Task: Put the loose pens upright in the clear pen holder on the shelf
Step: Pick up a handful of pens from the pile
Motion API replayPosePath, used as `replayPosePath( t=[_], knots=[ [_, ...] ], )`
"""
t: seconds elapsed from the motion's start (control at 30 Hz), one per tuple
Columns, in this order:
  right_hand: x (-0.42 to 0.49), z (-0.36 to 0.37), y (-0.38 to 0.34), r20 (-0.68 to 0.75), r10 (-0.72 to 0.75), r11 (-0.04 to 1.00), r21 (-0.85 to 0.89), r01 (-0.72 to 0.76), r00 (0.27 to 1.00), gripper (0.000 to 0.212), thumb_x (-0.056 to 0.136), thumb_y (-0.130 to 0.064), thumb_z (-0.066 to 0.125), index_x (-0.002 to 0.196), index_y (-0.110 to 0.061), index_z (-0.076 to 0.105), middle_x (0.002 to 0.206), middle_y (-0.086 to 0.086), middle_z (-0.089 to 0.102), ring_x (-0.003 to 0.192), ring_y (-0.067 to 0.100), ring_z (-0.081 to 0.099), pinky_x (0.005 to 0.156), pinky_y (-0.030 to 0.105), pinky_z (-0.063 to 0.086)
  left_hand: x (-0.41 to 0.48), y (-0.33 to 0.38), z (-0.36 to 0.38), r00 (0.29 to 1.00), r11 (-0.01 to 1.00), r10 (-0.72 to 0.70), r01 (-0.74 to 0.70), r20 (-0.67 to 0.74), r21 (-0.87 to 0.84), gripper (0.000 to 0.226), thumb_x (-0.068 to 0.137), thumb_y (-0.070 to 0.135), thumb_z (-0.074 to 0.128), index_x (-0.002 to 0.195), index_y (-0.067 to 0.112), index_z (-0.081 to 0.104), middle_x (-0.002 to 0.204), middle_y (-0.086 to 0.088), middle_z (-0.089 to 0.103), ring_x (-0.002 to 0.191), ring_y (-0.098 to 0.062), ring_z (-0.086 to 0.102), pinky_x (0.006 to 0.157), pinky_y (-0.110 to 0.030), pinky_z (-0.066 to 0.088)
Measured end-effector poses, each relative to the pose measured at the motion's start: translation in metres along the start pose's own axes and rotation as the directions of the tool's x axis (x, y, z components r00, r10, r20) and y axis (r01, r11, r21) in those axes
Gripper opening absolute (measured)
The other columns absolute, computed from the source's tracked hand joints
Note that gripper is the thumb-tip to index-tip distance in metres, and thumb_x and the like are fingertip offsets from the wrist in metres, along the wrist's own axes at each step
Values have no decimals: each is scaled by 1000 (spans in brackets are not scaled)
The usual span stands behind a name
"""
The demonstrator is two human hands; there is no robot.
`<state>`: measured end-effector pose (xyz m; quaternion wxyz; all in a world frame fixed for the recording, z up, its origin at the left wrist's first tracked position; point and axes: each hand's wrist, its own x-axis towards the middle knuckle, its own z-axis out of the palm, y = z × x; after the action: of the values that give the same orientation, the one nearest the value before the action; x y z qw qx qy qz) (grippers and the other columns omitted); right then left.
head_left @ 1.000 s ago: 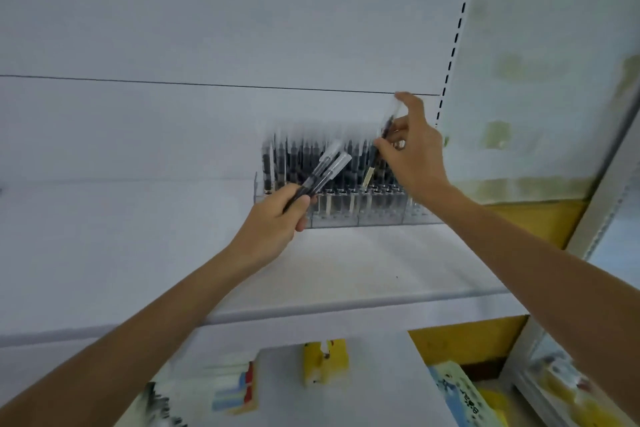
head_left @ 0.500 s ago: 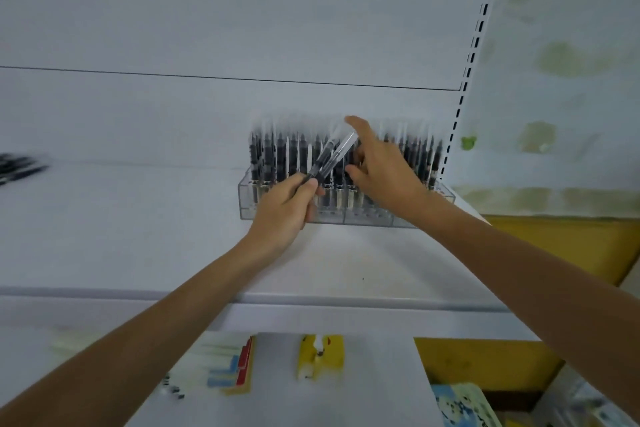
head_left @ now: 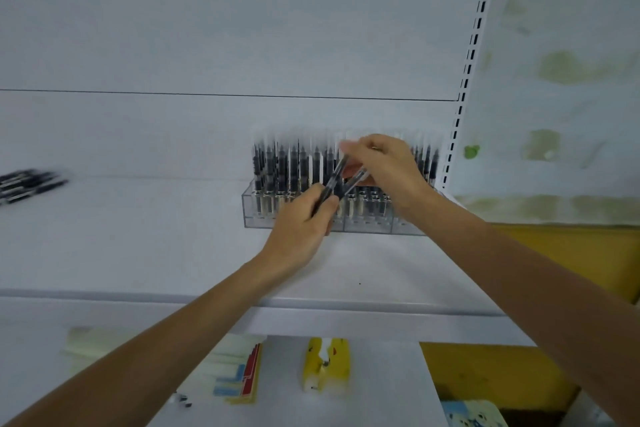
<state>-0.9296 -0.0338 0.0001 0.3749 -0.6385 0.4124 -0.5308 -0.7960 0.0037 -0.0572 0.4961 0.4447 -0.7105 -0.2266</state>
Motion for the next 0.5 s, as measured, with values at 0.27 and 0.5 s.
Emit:
replayPosePath(
  t=[0.27, 0.5],
  knots=[
    [16, -32, -18, -308, -288, 955, -28, 294, 907, 38, 91, -2, 57, 123, -17, 44, 90, 13, 65, 72, 20, 70, 71, 33, 59, -13, -12, -7, 1000, 994, -23, 24, -17, 105, 22, 95, 23, 46, 74, 21, 51, 61, -3, 51, 56, -11, 43, 55, -18, 34],
    [25, -36, 2, -190, -597, 758, -452, 470, 780, 34, 93, -5, 53, 126, -11, 46, 84, 4, 61, 72, 15, 68, 72, 35, 58, -2, -16, -9, 979, 985, -170, 168, -113, -26, 27, 96, 21, 43, 73, 16, 57, 56, 3, 49, 41, 2, 40, 46, -11, 32]
  ],
)
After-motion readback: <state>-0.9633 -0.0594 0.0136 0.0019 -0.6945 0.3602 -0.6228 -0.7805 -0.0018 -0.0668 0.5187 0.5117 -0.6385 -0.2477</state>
